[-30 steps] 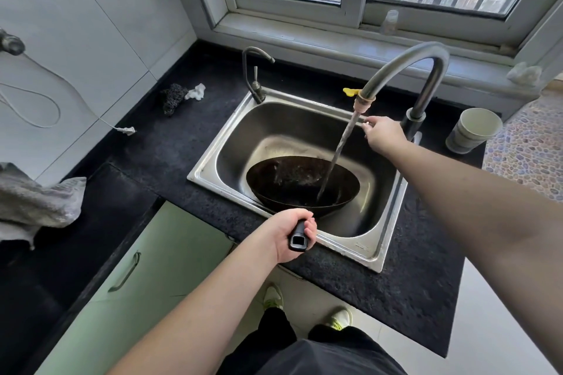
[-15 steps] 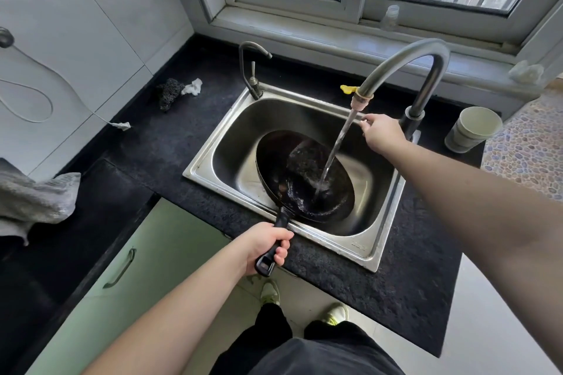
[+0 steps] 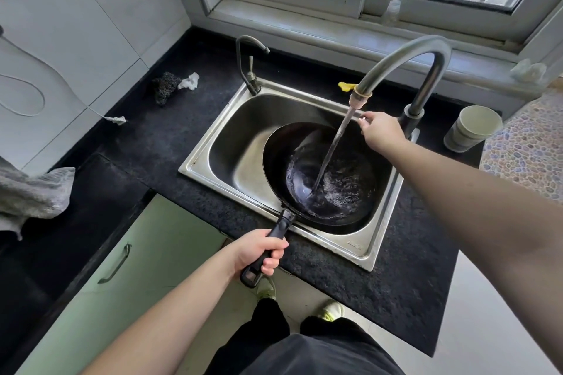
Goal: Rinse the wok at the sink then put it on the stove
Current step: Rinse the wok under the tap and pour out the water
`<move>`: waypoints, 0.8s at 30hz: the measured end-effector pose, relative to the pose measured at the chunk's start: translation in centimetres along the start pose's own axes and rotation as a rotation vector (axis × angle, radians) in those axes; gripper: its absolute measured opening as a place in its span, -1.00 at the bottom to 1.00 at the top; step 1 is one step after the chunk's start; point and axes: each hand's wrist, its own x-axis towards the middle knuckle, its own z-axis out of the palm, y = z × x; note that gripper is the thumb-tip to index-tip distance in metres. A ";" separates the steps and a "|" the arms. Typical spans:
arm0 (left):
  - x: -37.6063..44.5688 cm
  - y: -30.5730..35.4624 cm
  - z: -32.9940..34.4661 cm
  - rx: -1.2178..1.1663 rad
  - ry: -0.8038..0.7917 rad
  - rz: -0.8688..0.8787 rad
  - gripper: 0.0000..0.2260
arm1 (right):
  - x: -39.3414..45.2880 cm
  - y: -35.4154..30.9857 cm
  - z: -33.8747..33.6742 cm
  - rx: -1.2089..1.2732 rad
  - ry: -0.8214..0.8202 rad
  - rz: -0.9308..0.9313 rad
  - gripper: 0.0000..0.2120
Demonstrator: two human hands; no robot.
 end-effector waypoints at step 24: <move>0.6 -2.7 1.0 -0.345 -0.112 0.068 -0.87 | -0.2 0.0 0.0 -0.032 0.004 -0.010 -0.66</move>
